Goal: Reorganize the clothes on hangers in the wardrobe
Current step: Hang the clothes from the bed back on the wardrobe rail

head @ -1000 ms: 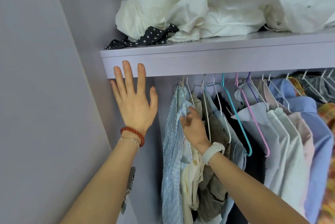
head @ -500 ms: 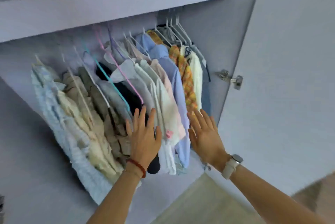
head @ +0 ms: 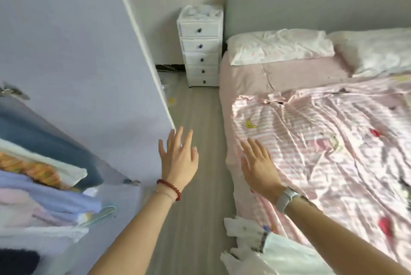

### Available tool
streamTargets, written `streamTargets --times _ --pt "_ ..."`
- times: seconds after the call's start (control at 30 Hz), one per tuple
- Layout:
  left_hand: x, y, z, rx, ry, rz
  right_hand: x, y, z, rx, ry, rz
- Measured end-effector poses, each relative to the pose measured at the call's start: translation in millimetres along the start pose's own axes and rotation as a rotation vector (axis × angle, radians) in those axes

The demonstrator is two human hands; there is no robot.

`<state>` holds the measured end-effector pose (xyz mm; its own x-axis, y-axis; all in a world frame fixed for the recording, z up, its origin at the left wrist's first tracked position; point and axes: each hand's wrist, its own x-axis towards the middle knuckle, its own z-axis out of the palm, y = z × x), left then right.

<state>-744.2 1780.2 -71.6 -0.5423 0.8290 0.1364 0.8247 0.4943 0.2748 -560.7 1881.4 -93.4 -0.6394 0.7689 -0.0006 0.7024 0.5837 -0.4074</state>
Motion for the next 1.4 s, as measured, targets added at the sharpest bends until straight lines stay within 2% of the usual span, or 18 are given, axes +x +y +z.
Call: streamTargets --times 0.17,0.37,0.47,0.57,0.8,0.9,1.03,1.1,1.17,1.27,1.4 --pt "18.6 172.4 81.8 -0.055 -0.212 0.320 -67.6 147.7 -28.1 0.029 0.074 0.359" --pt "-38.8 337.7 180.2 -0.036 -0.567 0.733 -192.8 288.5 -27.5 0.091 0.195 0.825" --pt "-82.0 394.6 220.3 -0.001 -0.739 0.881 -259.1 335.6 -18.6 0.150 0.276 1.043" --pt "-121.6 442.9 253.5 0.010 -0.841 1.005 -323.6 374.0 -9.5 0.184 0.341 1.285" --pt "-198.1 513.8 319.7 -0.010 -1.018 1.250 -436.7 465.3 -3.5 0.050 0.283 1.604" --pt "-224.9 529.1 340.4 -0.011 -1.082 1.313 -460.7 498.9 1.3 0.070 0.231 1.661" --pt "-249.6 536.6 362.6 0.109 -1.184 1.342 -472.7 504.2 26.6 0.118 0.116 1.657" --pt "-254.2 538.7 370.7 0.159 -1.215 1.355 -474.8 499.1 37.8 0.071 0.180 1.641" --pt "-254.5 542.3 375.8 0.160 -1.218 1.358 -477.0 494.4 39.3 0.014 0.355 1.623" --pt "-251.7 557.2 376.0 0.049 -1.125 1.364 -483.0 489.1 32.7 -0.084 0.507 1.567" --pt "-249.7 584.2 368.1 -0.162 -0.831 1.418 -477.2 472.5 24.1 -0.151 0.675 1.457"
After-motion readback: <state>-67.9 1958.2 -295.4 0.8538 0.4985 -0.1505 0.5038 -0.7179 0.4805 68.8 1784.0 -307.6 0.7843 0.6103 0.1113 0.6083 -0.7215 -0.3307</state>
